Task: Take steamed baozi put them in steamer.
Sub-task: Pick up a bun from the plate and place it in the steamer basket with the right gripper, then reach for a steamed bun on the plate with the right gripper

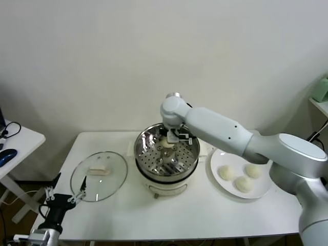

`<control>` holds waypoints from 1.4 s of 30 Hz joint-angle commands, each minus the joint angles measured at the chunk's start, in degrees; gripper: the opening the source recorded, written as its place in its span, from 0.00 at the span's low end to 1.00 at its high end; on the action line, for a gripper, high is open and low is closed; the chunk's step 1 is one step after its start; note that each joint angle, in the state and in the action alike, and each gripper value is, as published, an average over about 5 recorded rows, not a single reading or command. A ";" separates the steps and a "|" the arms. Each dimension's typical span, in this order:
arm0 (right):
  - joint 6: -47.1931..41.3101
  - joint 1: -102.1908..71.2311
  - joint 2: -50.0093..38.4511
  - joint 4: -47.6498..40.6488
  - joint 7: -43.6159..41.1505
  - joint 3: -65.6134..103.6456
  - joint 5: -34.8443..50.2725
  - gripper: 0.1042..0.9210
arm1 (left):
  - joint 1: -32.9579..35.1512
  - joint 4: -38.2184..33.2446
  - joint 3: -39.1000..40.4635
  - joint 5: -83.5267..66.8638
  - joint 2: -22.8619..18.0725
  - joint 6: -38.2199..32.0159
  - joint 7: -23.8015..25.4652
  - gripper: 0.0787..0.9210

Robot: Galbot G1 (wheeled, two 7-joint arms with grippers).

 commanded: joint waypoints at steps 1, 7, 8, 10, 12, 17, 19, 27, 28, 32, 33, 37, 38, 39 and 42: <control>0.40 -1.67 1.35 -1.74 0.08 0.36 -2.26 0.70 | 0.06 0.15 0.01 0.08 -0.02 -0.03 0.06 0.88; 0.92 -1.86 1.58 -2.38 0.19 1.23 -3.30 0.71 | -0.07 0.43 0.04 0.09 -0.16 -0.11 0.09 0.88; 0.96 -1.88 1.58 -2.34 0.18 1.24 -3.29 0.71 | -0.09 0.46 0.04 0.09 -0.18 -0.11 0.08 0.88; 0.99 -1.88 1.56 -2.26 0.17 1.22 -3.25 0.71 | -0.12 0.51 0.04 0.09 -0.24 -0.11 0.07 0.88; 1.07 -1.88 1.56 -2.25 0.21 1.20 -3.24 0.73 | -0.11 0.51 0.02 0.09 -0.32 -0.12 0.07 0.88; 1.29 -1.91 1.45 -2.19 0.84 1.03 -3.11 0.84 | 0.13 0.43 -0.16 -0.02 -0.43 -0.23 0.07 0.88; 1.50 -1.80 1.34 -2.05 0.89 0.97 -2.93 0.87 | 0.22 0.45 -0.30 -0.15 -0.41 -0.30 0.06 0.88; 2.27 1.21 -0.96 1.22 -1.10 0.51 1.16 0.88 | 0.23 0.45 -0.52 -0.39 -0.53 -0.41 0.01 0.88; 2.13 2.26 -1.86 2.47 -1.57 0.13 2.47 0.88 | 0.20 0.46 -0.51 -0.39 -0.56 -0.39 0.01 0.88; 0.34 8.30 -8.19 9.01 -4.01 -2.07 10.73 0.88 | -0.06 0.56 -0.42 -0.30 -0.48 -0.19 0.00 0.88; -0.74 10.05 -10.24 10.68 -4.64 -2.98 13.86 0.88 | -0.18 0.58 -0.38 -0.27 -0.42 -0.10 0.01 0.88; -10.81 18.33 -18.05 15.34 -5.88 -9.34 31.79 0.88 | -0.79 0.70 -0.12 -0.30 0.01 0.31 -0.03 0.88; -14.27 20.51 -19.78 15.83 -5.87 -11.31 36.84 0.88 | -0.99 0.76 -0.02 -0.32 0.13 0.40 -0.09 0.88; -17.72 22.50 -21.41 16.03 -5.81 -13.12 41.65 0.88 | -1.22 0.81 0.13 -0.40 0.25 0.49 -0.18 0.88; -27.74 25.89 -25.64 14.47 -4.98 -17.26 54.80 0.88 | -1.56 0.90 0.58 -1.06 0.74 0.54 -0.47 0.88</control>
